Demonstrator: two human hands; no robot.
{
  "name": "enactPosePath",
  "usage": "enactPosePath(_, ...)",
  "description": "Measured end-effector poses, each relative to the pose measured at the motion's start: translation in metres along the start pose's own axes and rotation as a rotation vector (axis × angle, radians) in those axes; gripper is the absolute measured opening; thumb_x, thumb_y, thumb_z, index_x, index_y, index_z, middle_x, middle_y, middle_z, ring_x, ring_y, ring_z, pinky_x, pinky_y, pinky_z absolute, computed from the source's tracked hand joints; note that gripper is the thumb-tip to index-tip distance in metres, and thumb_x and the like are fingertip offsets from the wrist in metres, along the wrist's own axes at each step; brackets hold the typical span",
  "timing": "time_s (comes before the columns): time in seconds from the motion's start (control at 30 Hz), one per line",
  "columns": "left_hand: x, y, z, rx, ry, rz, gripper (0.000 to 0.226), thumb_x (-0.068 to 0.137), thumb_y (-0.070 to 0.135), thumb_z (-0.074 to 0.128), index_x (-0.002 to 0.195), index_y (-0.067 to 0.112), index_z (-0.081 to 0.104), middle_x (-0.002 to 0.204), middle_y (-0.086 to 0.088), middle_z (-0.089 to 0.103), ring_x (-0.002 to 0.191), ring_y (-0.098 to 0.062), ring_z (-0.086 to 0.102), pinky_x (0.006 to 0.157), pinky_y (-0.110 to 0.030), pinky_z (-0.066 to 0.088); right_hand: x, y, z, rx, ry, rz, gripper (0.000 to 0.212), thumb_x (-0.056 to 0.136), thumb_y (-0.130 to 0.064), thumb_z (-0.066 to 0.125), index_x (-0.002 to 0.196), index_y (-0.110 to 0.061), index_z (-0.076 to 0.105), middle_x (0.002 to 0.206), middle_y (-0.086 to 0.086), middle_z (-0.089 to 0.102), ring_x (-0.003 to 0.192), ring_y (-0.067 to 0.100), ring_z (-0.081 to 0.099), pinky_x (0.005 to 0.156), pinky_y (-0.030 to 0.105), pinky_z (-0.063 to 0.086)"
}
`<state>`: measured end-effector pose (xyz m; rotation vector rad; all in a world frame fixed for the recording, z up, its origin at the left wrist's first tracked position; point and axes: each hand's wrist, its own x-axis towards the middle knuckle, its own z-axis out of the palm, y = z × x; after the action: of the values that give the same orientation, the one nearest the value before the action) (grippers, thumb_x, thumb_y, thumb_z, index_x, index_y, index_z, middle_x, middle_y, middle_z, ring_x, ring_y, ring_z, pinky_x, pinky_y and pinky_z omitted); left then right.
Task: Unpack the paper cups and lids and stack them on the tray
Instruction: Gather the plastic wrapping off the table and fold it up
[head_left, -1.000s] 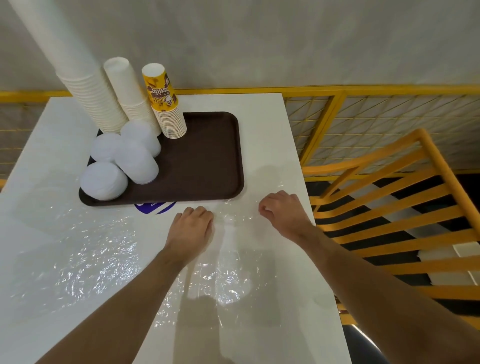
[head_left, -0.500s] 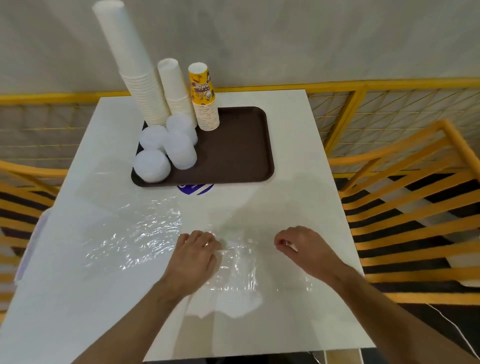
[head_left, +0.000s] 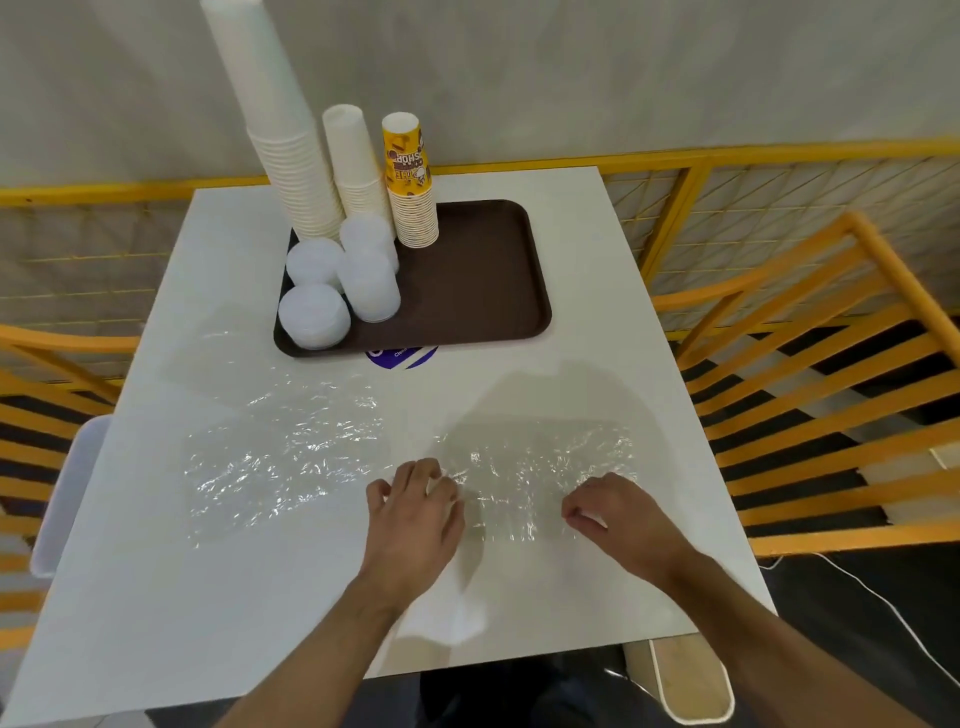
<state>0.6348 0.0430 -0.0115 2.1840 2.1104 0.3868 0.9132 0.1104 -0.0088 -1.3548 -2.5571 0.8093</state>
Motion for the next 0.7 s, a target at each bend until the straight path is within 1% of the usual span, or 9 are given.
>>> enactPosePath(0.13,0.001,0.002,0.005,0.006,-0.055,0.04,0.032,0.085,0.035,0.048,0.113,0.029,0.062,0.124,0.005,0.053,0.108,-0.018,0.054,0.081,-0.039,0.033,-0.001,0.001,0.002,-0.019,0.034,-0.069,0.007,0.088,-0.016,0.07,0.085,-0.022,0.073,0.089,-0.011,0.07,0.078,0.014,0.057,0.073,0.023,0.041)
enactPosePath(0.3,0.001,0.004,0.008,0.051,-0.149,0.028,0.042,0.085,0.039,0.048,0.125,0.032,0.056,0.133,0.003,0.051,0.114,-0.018,0.051,0.084,-0.046,0.04,0.001,-0.004,0.004,0.005,0.044,-0.123,0.008,0.085,-0.013,0.071,0.08,-0.019,0.071,0.088,-0.011,0.072,0.081,0.015,0.063,0.076,0.024,0.049)
enactPosePath(0.37,0.001,0.003,0.008,0.062,-0.167,0.017,0.045,0.083,0.04,0.052,0.127,0.032,0.055,0.133,0.004,0.05,0.114,-0.016,0.049,0.083,-0.047,0.04,0.002,-0.002,0.007,0.006,0.054,-0.123,0.007,0.082,-0.011,0.075,0.08,-0.017,0.072,0.094,-0.009,0.075,0.086,0.011,0.063,0.082,0.016,0.046)
enactPosePath(0.47,0.0,0.003,0.008,0.065,-0.177,0.02,0.047,0.082,0.042,0.05,0.128,0.032,0.056,0.13,0.006,0.049,0.112,-0.014,0.047,0.082,-0.046,0.039,0.002,0.002,0.012,0.047,0.067,-0.109,0.005,0.081,-0.01,0.076,0.084,-0.015,0.075,0.103,-0.006,0.076,0.104,0.009,0.057,0.094,0.001,0.033)
enactPosePath(0.5,0.0,0.002,0.008,0.066,-0.185,0.023,0.047,0.082,0.042,0.052,0.128,0.032,0.056,0.13,0.006,0.05,0.112,-0.014,0.048,0.082,-0.047,0.039,0.002,0.003,0.015,0.051,0.063,-0.103,0.006,0.081,-0.01,0.076,0.085,-0.015,0.076,0.105,-0.006,0.076,0.107,0.008,0.057,0.096,0.002,0.033)
enactPosePath(0.57,-0.001,0.0,0.01,0.074,-0.213,0.027,0.051,0.078,0.043,0.061,0.127,0.033,0.056,0.128,0.007,0.05,0.111,-0.014,0.048,0.082,-0.047,0.038,0.001,0.006,0.018,0.049,0.037,-0.102,0.008,0.082,-0.011,0.078,0.087,-0.017,0.076,0.108,-0.008,0.075,0.106,0.006,0.058,0.096,0.014,0.04)
enactPosePath(0.6,-0.001,0.0,0.011,0.079,-0.234,0.027,0.054,0.075,0.043,0.066,0.127,0.033,0.055,0.127,0.007,0.05,0.11,-0.014,0.049,0.082,-0.046,0.035,0.001,0.007,0.018,0.052,0.026,-0.09,0.008,0.082,-0.014,0.079,0.089,-0.019,0.076,0.111,-0.009,0.074,0.107,0.005,0.059,0.097,0.018,0.04)
enactPosePath(0.67,0.0,0.0,0.011,0.082,-0.268,0.013,0.057,0.072,0.042,0.07,0.126,0.034,0.054,0.126,0.008,0.05,0.109,-0.013,0.05,0.082,-0.044,0.031,0.001,0.006,0.015,0.076,0.008,-0.043,0.011,0.084,-0.027,0.077,0.094,-0.022,0.075,0.116,-0.011,0.071,0.112,0.008,0.059,0.1,0.02,0.036)
enactPosePath(0.7,0.0,-0.001,0.011,0.083,-0.275,0.006,0.056,0.072,0.041,0.07,0.126,0.035,0.054,0.126,0.009,0.05,0.109,-0.013,0.051,0.082,-0.044,0.03,0.002,0.005,0.012,0.086,0.023,-0.035,0.017,0.084,-0.034,0.074,0.097,-0.024,0.074,0.115,-0.013,0.07,0.111,0.008,0.059,0.099,0.02,0.037)
